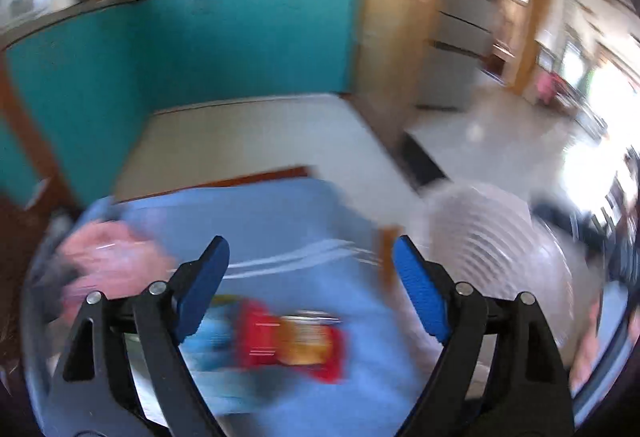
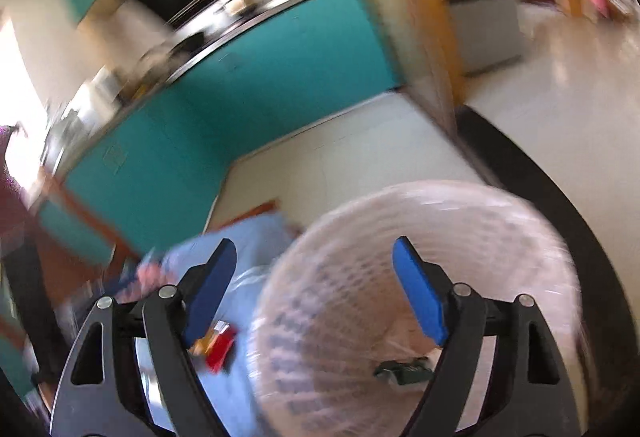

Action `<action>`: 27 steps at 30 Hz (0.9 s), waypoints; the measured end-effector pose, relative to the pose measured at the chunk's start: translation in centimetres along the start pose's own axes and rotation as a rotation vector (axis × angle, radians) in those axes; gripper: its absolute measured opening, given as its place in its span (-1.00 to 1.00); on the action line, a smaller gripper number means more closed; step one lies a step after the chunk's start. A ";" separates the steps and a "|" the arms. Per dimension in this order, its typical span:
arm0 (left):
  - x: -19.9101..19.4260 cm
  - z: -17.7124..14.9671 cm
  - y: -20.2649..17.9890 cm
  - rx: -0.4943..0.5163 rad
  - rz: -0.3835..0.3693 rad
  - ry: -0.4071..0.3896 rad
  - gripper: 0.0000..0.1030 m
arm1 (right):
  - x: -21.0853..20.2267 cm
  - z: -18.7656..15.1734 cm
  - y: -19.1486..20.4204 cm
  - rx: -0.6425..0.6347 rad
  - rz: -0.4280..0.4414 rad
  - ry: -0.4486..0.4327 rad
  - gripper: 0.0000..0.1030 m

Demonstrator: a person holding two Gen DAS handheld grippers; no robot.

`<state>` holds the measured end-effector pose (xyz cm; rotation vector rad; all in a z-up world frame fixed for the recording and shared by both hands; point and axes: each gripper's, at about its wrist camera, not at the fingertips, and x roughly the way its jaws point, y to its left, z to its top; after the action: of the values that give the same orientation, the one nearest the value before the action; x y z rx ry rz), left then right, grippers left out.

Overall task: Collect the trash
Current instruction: 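Grasp the red snack wrapper with the right tool while the left tool grasps the blue face mask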

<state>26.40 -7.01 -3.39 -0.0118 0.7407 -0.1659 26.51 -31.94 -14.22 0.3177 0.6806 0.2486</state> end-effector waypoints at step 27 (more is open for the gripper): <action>-1.9 -6.2 9.4 -0.003 -0.014 0.211 0.73 | 12.8 -5.7 11.1 -0.287 0.024 0.341 -0.15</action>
<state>22.19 2.88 -7.36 -0.0019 0.9516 -0.1810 31.05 -16.32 -21.71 0.0061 0.9647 0.4241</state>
